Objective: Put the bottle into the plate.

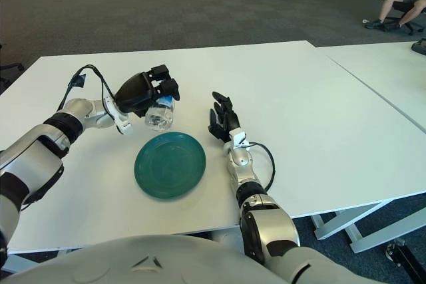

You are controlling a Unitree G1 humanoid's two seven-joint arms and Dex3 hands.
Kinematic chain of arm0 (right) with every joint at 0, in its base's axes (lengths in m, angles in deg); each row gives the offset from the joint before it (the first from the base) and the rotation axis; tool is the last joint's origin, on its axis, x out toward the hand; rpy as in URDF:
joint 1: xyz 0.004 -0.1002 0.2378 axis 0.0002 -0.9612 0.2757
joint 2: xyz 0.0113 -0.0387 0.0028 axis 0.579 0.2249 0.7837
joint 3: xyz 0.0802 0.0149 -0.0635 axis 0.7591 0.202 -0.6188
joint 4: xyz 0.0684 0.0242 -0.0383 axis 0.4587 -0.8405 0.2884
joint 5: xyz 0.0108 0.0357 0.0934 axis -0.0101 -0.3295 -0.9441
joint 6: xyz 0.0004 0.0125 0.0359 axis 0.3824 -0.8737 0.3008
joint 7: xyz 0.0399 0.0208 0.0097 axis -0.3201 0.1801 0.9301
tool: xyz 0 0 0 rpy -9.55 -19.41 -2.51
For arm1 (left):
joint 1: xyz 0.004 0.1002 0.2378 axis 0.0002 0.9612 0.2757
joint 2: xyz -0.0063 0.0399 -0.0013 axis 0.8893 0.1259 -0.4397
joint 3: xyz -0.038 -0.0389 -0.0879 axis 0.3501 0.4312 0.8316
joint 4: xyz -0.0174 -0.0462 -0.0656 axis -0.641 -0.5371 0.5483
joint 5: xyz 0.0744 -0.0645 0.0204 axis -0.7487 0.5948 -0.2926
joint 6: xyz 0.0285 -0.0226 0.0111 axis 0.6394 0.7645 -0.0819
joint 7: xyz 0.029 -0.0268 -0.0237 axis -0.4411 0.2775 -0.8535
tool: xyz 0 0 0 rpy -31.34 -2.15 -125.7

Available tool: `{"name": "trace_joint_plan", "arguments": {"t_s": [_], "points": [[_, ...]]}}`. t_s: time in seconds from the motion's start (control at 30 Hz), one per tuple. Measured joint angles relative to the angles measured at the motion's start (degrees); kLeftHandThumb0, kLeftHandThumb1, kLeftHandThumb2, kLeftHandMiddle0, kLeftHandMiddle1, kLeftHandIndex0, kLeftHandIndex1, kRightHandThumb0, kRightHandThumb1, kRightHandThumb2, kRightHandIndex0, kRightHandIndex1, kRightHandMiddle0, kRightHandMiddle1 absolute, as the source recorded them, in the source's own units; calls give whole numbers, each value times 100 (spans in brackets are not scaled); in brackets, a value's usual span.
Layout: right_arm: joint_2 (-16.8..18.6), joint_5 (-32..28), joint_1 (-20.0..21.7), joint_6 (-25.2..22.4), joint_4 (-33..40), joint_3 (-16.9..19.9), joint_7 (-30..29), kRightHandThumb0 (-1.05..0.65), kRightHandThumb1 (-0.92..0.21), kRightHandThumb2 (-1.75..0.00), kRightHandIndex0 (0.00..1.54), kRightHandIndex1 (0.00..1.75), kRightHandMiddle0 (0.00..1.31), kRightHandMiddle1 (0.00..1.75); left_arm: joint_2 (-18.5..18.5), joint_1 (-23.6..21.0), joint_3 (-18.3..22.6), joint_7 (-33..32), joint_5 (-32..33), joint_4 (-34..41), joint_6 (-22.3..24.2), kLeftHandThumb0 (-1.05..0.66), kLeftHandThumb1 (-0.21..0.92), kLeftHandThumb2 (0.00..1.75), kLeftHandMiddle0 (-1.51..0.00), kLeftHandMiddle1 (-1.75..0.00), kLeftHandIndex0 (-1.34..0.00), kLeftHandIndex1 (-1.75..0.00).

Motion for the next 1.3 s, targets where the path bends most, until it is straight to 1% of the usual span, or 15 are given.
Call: {"name": "trace_joint_plan", "arguments": {"t_s": [0.2, 0.43, 0.63, 0.9, 1.1, 1.3], "points": [[0, 22, 4, -56, 3, 12, -76, -68, -92, -83, 23, 0, 0, 60, 35, 166, -9, 157, -3, 154, -3, 0, 15, 150, -77, -167, -51, -175], [2, 107, 9, -179, 17, -33, -348, -68, -92, -82, 24, 1, 0, 60, 93, 504, 17, 523, 9, 717, 2, 0, 15, 149, -76, -167, -51, -175], [0, 251, -8, -293, 91, -100, -573, -68, -92, -81, 24, 1, 0, 58, 112, 736, 17, 684, 0, 1097, -7, 0, 15, 149, -76, -167, -51, -175], [8, 248, -121, -390, 317, -121, -616, -67, -92, -78, 25, 1, 0, 57, 121, 984, 18, 1056, 7, 1393, -31, 0, 15, 148, -77, -165, -51, -175], [7, 245, -202, -464, 476, -126, -569, -66, -92, -78, 25, 1, 0, 58, 147, 1329, 44, 1528, 16, 1747, 149, 0, 16, 147, -77, -164, -51, -175], [2, 243, -236, -507, 537, -133, -518, -66, -92, -79, 25, 1, 0, 57, 151, 1593, 41, 1658, -92, 2037, 348, 0, 16, 146, -77, -163, -50, -175]]}}
